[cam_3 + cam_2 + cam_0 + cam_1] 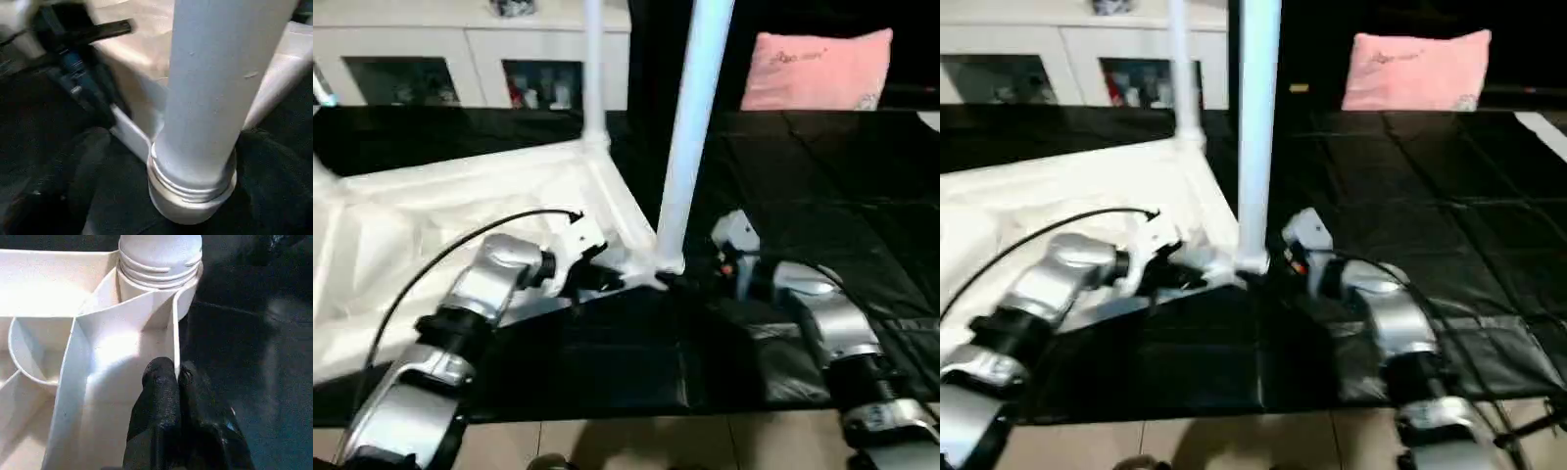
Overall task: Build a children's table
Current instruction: Rotate leg to tighten
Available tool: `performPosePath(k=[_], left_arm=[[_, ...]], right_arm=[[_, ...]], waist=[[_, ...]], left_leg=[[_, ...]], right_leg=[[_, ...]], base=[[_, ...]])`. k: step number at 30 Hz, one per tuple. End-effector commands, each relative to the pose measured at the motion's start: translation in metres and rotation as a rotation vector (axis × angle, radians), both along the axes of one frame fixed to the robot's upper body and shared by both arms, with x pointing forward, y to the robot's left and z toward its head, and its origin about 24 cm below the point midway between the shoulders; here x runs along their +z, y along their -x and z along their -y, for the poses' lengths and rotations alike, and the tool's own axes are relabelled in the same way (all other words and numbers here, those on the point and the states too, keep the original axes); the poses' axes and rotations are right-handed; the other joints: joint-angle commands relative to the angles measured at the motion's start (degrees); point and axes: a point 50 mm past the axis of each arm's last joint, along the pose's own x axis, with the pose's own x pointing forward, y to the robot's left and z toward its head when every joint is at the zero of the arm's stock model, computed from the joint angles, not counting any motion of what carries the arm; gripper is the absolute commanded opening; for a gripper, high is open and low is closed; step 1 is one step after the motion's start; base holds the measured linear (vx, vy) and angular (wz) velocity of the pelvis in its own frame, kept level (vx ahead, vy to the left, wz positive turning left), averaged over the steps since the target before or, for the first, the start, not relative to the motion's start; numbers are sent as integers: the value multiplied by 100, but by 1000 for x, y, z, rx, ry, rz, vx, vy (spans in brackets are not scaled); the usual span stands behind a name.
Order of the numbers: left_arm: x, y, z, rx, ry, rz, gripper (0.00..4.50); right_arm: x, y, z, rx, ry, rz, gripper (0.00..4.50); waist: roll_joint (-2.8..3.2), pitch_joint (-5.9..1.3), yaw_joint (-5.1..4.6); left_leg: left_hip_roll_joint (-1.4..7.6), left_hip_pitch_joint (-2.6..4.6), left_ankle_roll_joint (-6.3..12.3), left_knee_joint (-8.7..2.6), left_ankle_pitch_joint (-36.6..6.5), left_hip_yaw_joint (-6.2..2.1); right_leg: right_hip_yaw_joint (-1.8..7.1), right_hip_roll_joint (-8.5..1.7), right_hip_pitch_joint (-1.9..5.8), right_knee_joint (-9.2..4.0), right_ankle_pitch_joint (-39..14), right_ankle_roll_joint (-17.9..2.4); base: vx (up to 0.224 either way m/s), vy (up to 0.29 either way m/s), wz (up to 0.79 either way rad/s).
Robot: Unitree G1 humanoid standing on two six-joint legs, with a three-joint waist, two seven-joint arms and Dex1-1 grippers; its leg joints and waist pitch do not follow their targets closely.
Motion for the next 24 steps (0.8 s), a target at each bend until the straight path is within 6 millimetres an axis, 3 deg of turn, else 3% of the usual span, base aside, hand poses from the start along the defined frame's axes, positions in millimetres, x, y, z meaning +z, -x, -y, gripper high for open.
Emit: performPosePath(k=[1, 5, 12, 24], left_arm=[[13, 5, 10, -175, 16, 17, 0], [12, 8, 6, -231, -24, 2, 0], [10, 14, 3, -351, -90, -27, 0], [6, 21, 11, -436, -100, -44, 0]], right_arm=[[10, 5, 6, 115, 6, 4, 442], [13, 8, 10, 184, 12, -19, 442], [14, 11, 10, 281, 7, -57, 426], [6, 17, -3, 352, -43, -111, 312]], waist=[[36, -385, 24], [22, -386, 105], [5, -395, 132], [0, -396, 142]], left_leg=[[275, 87, 322, -363, -1135, -54], [278, 74, 325, -362, -1116, -53], [282, 68, 279, -363, -1086, -62], [278, 64, 257, -361, -1061, -62]], right_leg=[[308, -494, 294, -448, -1312, -1142], [311, -511, 306, -447, -1386, -1094], [302, -520, 304, -442, -1479, -1067], [298, -514, 301, -439, -1518, -1060]], base=[[0, 0, 0], [0, 0, 0], [0, 0, 0], [0, 0, 0]])
